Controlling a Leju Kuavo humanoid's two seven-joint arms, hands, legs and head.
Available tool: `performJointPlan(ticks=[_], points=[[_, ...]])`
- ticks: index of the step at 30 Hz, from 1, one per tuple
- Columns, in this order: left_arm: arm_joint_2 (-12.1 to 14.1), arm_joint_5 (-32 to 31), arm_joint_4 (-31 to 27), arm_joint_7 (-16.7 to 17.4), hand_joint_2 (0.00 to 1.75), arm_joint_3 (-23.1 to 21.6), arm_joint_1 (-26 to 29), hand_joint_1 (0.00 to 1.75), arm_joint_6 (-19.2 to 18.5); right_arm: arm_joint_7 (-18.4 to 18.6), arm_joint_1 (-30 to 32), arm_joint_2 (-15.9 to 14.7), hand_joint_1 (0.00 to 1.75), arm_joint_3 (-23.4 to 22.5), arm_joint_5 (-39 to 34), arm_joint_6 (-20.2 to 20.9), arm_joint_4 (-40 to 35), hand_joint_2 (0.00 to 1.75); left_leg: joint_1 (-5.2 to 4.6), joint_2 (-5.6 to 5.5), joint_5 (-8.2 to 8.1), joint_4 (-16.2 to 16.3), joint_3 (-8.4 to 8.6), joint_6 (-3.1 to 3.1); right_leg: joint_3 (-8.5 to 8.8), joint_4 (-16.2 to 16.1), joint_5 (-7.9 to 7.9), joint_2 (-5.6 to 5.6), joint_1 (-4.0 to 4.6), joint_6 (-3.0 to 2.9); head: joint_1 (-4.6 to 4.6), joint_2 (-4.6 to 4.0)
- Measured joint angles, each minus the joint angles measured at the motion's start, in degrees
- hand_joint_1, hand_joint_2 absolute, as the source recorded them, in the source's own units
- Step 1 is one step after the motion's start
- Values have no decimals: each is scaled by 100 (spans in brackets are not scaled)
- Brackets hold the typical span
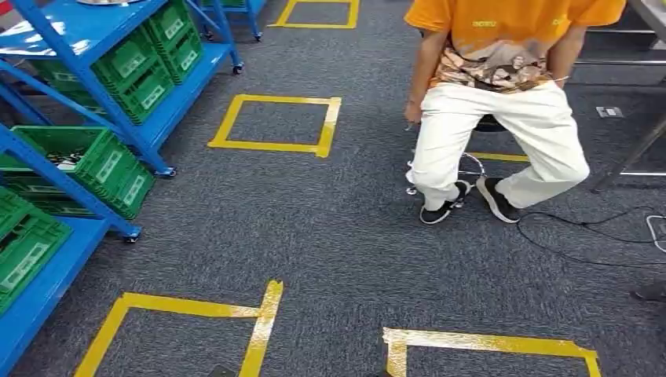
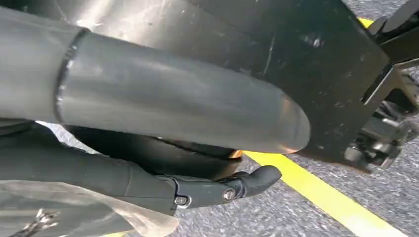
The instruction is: Take the parts from the cabinet and place them on the table.
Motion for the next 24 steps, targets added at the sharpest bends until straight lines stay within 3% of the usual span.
performJointPlan(ticks=[1,2,3,6,7,8,9,10,12,13,14,15,16,17,18,19,21,22,24], points=[[7,0,0,-11,0,7,-2,0,-2,17,2,0,0,0,0,2,-7,0,0,117,252,-544,281,11,35,0,-24,-66,0,13,-2,0],[11,0,0,-24,0,11,-9,0,-2,24,12,0,0,0,0,2,-11,0,-36,428,247,-905,473,19,63,-4,-52,-120,23,50,0,0],[13,0,0,-31,0,15,-34,0,0,24,22,0,0,0,0,4,-11,0,-102,500,216,-1027,497,64,56,28,-90,-163,74,102,-26,0],[31,4,0,-52,0,37,-16,0,4,48,15,0,0,0,0,4,-24,0,-105,315,199,-995,449,155,128,-39,-104,-349,86,164,20,0],[35,7,0,-59,0,42,-6,0,4,57,18,4,0,0,0,2,-39,0,-59,236,225,-1042,491,201,142,-36,-150,-372,86,205,22,0],[39,15,0,-59,0,55,2,0,9,44,15,7,0,2,0,7,-42,0,-40,180,235,-1059,499,221,73,74,-243,-35,66,234,50,0],[48,13,0,-63,0,70,-13,0,7,26,15,9,0,7,0,11,-28,0,-37,126,237,-1058,495,261,-74,372,-412,193,49,241,76,2],[48,4,0,-77,0,72,-32,0,7,13,13,9,0,9,0,11,-26,0,-40,53,235,-1058,489,295,-314,852,-630,299,47,247,96,2],[57,-11,0,-90,0,72,-34,0,4,2,-3,9,0,9,0,9,-26,0,-58,-118,228,-1057,497,308,-787,1718,-885,368,57,245,103,2],[64,-11,0,-92,0,74,-22,0,5,0,-23,9,0,11,0,9,-26,0,-64,-206,226,-1056,510,309,-868,1786,-801,379,59,234,100,2],[64,-13,0,-92,0,74,-15,0,4,13,-30,9,0,11,0,11,-26,0,-66,-295,224,-1055,524,310,-815,1603,-596,389,60,219,103,0],[66,-13,0,-94,0,74,-14,0,4,17,-31,9,0,11,0,11,-26,0,-67,-398,222,-1052,538,308,-670,1225,-317,410,56,206,101,2],[66,-15,0,-94,0,74,-16,0,5,17,-31,9,0,11,0,20,-26,0,-65,-497,217,-1052,554,300,-463,703,-4,502,46,189,103,2],[64,-15,0,-96,0,74,-17,0,4,28,-26,9,0,11,0,35,-24,0,-58,-577,207,-1050,549,284,-315,272,166,756,25,175,105,2],[66,-15,0,-96,0,74,-29,0,7,33,-25,9,0,11,0,46,-2,0,-89,-647,205,-1009,521,255,-258,159,105,911,-6,165,94,0],[66,-15,0,-98,0,74,-28,0,7,35,-31,9,0,11,0,46,-2,0,-63,-720,219,-1006,476,228,-133,76,34,879,4,161,103,0],[68,-24,0,-101,0,76,11,0,9,39,-46,9,0,11,-2,48,-2,0,-23,-821,260,-1045,458,147,-143,76,49,788,38,115,105,2],[72,-31,2,-105,0,79,23,0,9,39,-49,22,0,13,-2,48,-2,0,-49,-889,258,-1043,449,114,-120,19,75,707,1,74,96,0],[74,-35,2,-127,0,79,26,0,9,50,-33,26,0,13,-2,48,-4,0,-74,-295,17,-740,331,53,-56,-47,86,536,-6,20,35,0]])
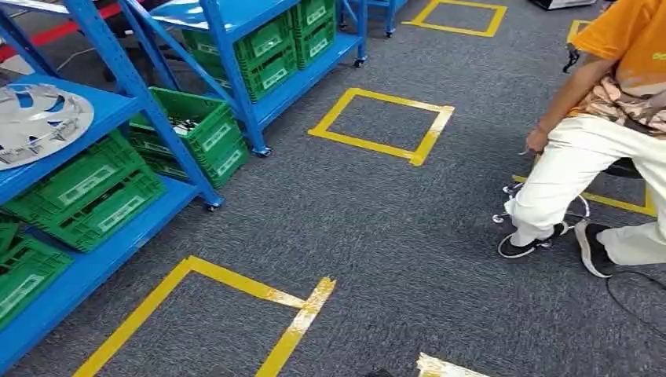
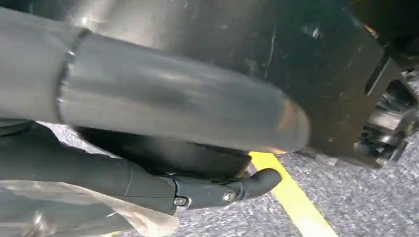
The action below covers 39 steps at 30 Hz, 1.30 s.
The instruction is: Take the parts from the cabinet and place them on the table.
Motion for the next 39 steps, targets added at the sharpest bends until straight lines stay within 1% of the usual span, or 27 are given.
performJointPlan(ticks=[2,4,6,8,9,10,13,14,15,16,18,19,20,22,23,24,25,28,29,30,31,32,34,35,37,38,39], points=[[4,-13,0,-17,0,2,-35,0,0,9,10,0,0,0,0,4,0,0,29,193,-400,853,-400,-66,20,2,-28,-204,17,-40,2,0],[4,-13,0,-33,0,2,-17,0,-4,20,16,-2,0,0,-2,7,-4,0,67,233,-503,1383,-654,-112,47,3,-64,-377,17,-42,0,0],[7,-13,0,-39,0,2,4,0,-9,24,9,-2,0,-2,-4,13,-7,0,93,273,-128,952,-446,-129,99,4,-104,-513,17,-33,2,0],[9,-13,0,-77,0,4,-2,0,-7,26,27,-2,0,-7,-7,13,-22,0,82,543,357,-14,28,-92,185,3,-167,-631,19,8,2,0],[7,-13,0,-92,0,9,-17,0,-4,24,40,-4,0,-9,-9,15,-24,0,7,824,261,-158,127,-86,174,5,-201,-676,66,52,0,0],[2,-13,-2,-105,0,17,-47,0,2,22,48,-4,0,-11,-9,15,-24,0,-10,811,217,-281,139,-10,191,25,-234,-720,93,98,-26,0],[2,-13,0,-118,0,55,-29,0,4,26,36,-7,0,-15,-9,13,-44,0,-4,620,208,-279,115,73,288,-23,-269,-939,118,161,7,2],[-9,-13,0,-120,0,57,-12,0,4,22,39,-7,0,-15,-9,13,-66,0,56,549,233,-332,171,121,246,-4,-337,-858,91,195,18,2],[-9,-13,0,-125,0,61,-24,0,15,-2,43,-7,0,-13,-11,24,-63,0,62,493,236,-342,182,157,186,204,-463,-507,87,213,48,2],[-15,-13,0,-127,0,66,-49,0,13,-11,41,-9,0,-11,-11,35,-55,0,62,415,237,-341,172,185,-9,596,-657,-311,70,222,77,0],[-31,-13,0,-135,0,72,-62,0,13,-28,31,-13,0,-11,-11,37,-55,0,58,246,233,-340,175,210,-539,1584,-1014,-173,64,240,83,2],[-31,-13,0,-135,0,77,-58,0,13,-33,21,-13,0,-11,-11,37,-55,0,58,156,231,-337,182,212,-714,1842,-1021,-160,67,245,99,2],[-28,-13,0,-135,0,83,-48,0,13,-33,8,-13,0,-11,-11,37,-55,0,59,84,230,-336,192,212,-745,1819,-911,-156,65,245,96,0],[-37,-13,0,-135,0,83,-46,0,13,-26,0,-13,0,-11,-11,37,-55,0,70,-135,220,-329,224,196,-469,1033,-293,-103,37,248,96,2],[-42,-13,0,-138,0,83,-48,0,13,-17,1,-15,0,-11,-11,39,-55,0,80,-223,210,-322,237,178,-272,532,-9,18,6,252,99,2],[-42,-13,0,-138,0,83,-45,0,13,-15,4,-15,0,-11,-11,48,-50,0,83,-288,198,-313,226,143,-155,305,-26,267,-21,258,92,0],[-39,-13,0,-136,0,87,-62,0,11,-17,1,-15,0,-9,-11,61,-22,0,61,-376,190,-244,171,98,-98,103,-82,396,-53,240,95,2],[-35,-13,0,-138,0,90,-25,0,11,-20,-5,-13,0,-9,-11,61,-20,0,98,-533,262,-303,119,-3,-66,154,-80,247,3,120,86,0],[-31,-13,0,-138,0,90,-22,0,11,-20,-15,-4,0,-11,-11,61,-20,0,90,-599,252,-291,104,-25,-44,110,-56,160,-46,64,92,2],[-28,-13,0,-138,0,92,-12,0,11,-15,-14,4,0,-11,-11,57,-22,0,60,-338,186,-213,87,-42,-17,96,-52,87,-49,38,85,0],[-37,-13,0,-138,0,92,-15,0,11,-9,-11,0,0,-11,-11,52,-24,0,39,-41,6,68,-42,-78,-10,92,-59,-6,-40,18,-9,0],[-33,-13,0,-138,0,92,-25,0,13,-7,0,0,0,-11,-11,52,-24,0,51,112,-208,501,-243,-98,-7,92,-72,-100,-19,-18,-19,0],[-35,-15,0,-138,0,92,-30,0,11,-2,14,-4,0,-13,-11,52,-24,0,61,235,-492,1288,-609,-112,1,93,-95,-288,10,-48,-17,0],[-35,-15,0,-138,0,92,-25,0,7,-4,14,-7,0,-13,-11,52,-24,0,63,248,-442,1349,-639,-107,11,93,-107,-363,18,-55,-19,0],[-35,-13,0,-135,0,92,-19,0,0,-2,8,-7,0,-13,-13,55,-24,0,57,293,-13,741,-324,-62,56,93,-142,-515,40,-54,-22,0],[-35,-13,0,-135,0,94,-22,0,0,2,13,-7,0,-15,-13,57,-26,0,36,437,236,225,-61,-10,91,92,-165,-581,52,-52,-17,0],[-35,-7,0,-138,0,98,-32,0,0,2,25,-7,0,-15,-15,59,-26,0,-10,728,279,-138,115,45,114,88,-188,-637,64,-37,-17,0]])
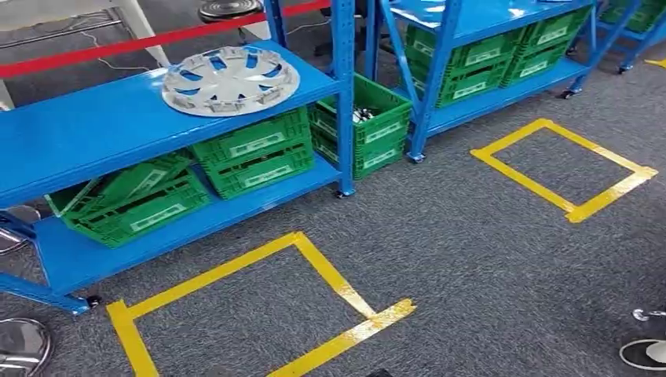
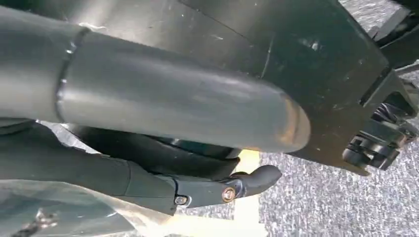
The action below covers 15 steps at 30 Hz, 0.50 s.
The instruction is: Take the parts from the cabinet and place them on the table.
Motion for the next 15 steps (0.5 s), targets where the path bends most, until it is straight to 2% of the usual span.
performJointPlan(ticks=[1,4,5,6,7,8,9,10,11,12,13,14,15], points=[[-4,22,0,-2,0,7,-24,0,0,0,9,0,0,0,0,0,0,0,-74,155,-72,-103,52,26,4,19,-34,-50,60,47,-4,0],[-9,61,0,-22,0,57,-22,0,0,18,12,0,0,-4,-2,2,-13,0,-74,-63,-82,-126,12,84,59,-45,-49,-258,61,106,18,0],[-13,83,0,-26,0,75,-9,0,0,22,17,-2,0,-7,-4,5,-35,0,-20,-150,-47,-215,83,128,108,-62,-82,-299,84,153,15,0],[-26,94,0,-33,0,92,5,0,2,15,17,-4,0,-7,-9,20,-44,0,8,-207,-21,-267,120,149,67,8,-151,5,57,185,33,0],[-28,98,0,-37,0,105,-14,0,2,0,16,-4,0,-7,-13,59,-39,0,24,-260,-7,-282,123,186,-54,259,-295,282,37,209,61,0],[-46,107,0,-48,0,125,-38,0,0,-11,9,-7,0,-7,-17,83,-35,0,30,-346,-2,-281,108,201,-279,708,-507,413,25,227,77,0],[-59,116,0,-52,0,140,-47,0,0,-20,-6,-13,0,-4,-20,94,-35,0,29,-424,-4,-280,107,204,-521,1185,-690,461,22,241,85,0],[-61,131,0,-61,0,153,-44,0,0,-20,-24,-13,0,-4,-20,99,-35,0,29,-501,-6,-277,108,207,-730,1555,-788,475,23,256,83,0],[-59,153,0,-66,0,175,-37,0,2,-20,-40,-13,0,-4,-20,105,-35,0,29,-585,-7,-272,112,205,-821,1662,-726,475,21,268,88,0],[-61,153,0,-68,0,199,-28,0,0,-9,-46,-13,0,-4,-17,107,-35,0,33,-679,-8,-268,122,203,-774,1490,-522,478,10,275,85,0],[-66,153,0,-68,0,212,-28,0,0,-2,-47,-13,0,-4,-17,107,-35,0,42,-775,-13,-258,129,194,-635,1131,-256,495,-8,283,85,0],[-70,153,0,-72,0,225,-31,0,0,-2,-49,-13,0,-4,-17,107,-35,0,56,-868,-26,-235,130,171,-442,654,32,585,-32,300,81,0],[-70,153,0,-85,0,232,-34,0,0,11,-46,-13,0,-7,-15,123,-35,0,66,-945,-46,-201,121,137,-283,233,202,789,-74,319,92,0]])
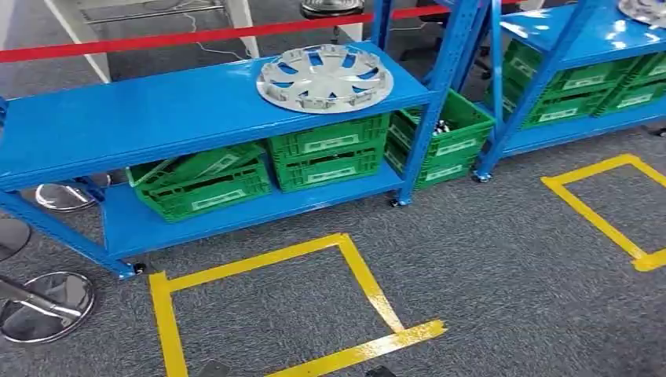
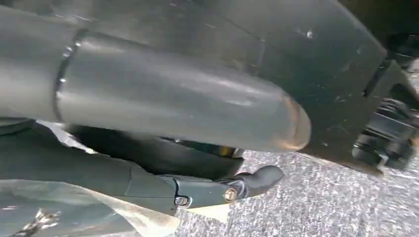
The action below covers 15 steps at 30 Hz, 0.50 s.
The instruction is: Take the parts from the cabinet and place them on the table.
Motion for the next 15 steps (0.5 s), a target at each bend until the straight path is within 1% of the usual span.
performJointPlan(ticks=[1,2,4,5,6,7,8,9,10,11,12,13,14,15], points=[[7,0,0,-15,0,9,-9,0,2,2,2,0,0,2,2,26,26,0,-27,-69,-13,49,-41,-48,60,-94,-107,298,-13,5,13,0],[4,0,0,-31,0,11,-16,0,0,2,3,0,0,2,2,26,35,0,-16,-148,-3,75,-90,-79,122,-162,-157,260,-19,-89,-2,2],[9,-2,0,-41,0,31,13,0,0,2,-2,0,0,2,2,28,35,0,14,-250,49,55,-129,-156,131,-145,-138,158,17,-157,0,0],[18,-4,0,-41,0,44,28,0,0,2,-10,4,0,2,2,33,35,0,5,-330,49,62,-137,-177,149,-167,-121,70,-15,-195,-2,2],[26,-5,0,-41,0,46,40,0,0,15,-9,17,0,2,2,33,31,0,-5,-191,-11,122,-148,-199,181,-189,-111,-21,-30,-232,-2,0],[13,-7,0,-50,0,46,32,0,0,28,-1,11,0,2,2,33,26,0,-27,158,-149,341,-251,-240,199,-198,-123,-97,-28,-277,-93,0],[15,-11,0,-57,0,46,9,0,0,39,14,11,0,0,2,33,26,0,-15,347,-351,745,-448,-272,201,-197,-132,-199,-6,-304,-114,0],[17,-13,0,-57,0,48,-6,0,2,48,25,11,0,0,0,33,26,0,1,429,-529,1175,-656,-289,205,-197,-146,-287,11,-323,-109,0],[15,-15,0,-61,0,50,-8,0,9,70,25,7,0,0,-11,28,24,0,13,467,-677,1569,-847,-296,206,-197,-158,-362,23,-336,-109,0],[15,-20,0,-61,0,55,0,0,30,94,26,2,0,0,-22,17,24,0,19,481,-702,1784,-949,-300,210,-197,-167,-409,33,-347,-111,0],[15,-26,0,-57,0,55,18,0,48,116,22,2,0,-2,-28,9,24,0,19,485,-581,1708,-908,-292,221,-197,-176,-445,43,-346,-107,0],[18,-42,0,-54,0,57,27,0,61,129,19,2,0,-4,-43,-2,24,0,18,485,-357,1401,-752,-269,234,-197,-189,-466,52,-345,-114,0],[20,-39,0,-72,0,61,30,0,61,144,13,2,0,-9,-96,-9,24,0,8,488,-87,907,-504,-225,261,-197,-202,-481,62,-343,-111,0],[20,-37,0,-109,0,75,29,0,59,162,6,4,0,-18,-140,-15,24,0,-12,512,139,414,-256,-164,290,-199,-226,-489,67,-335,-109,0]])
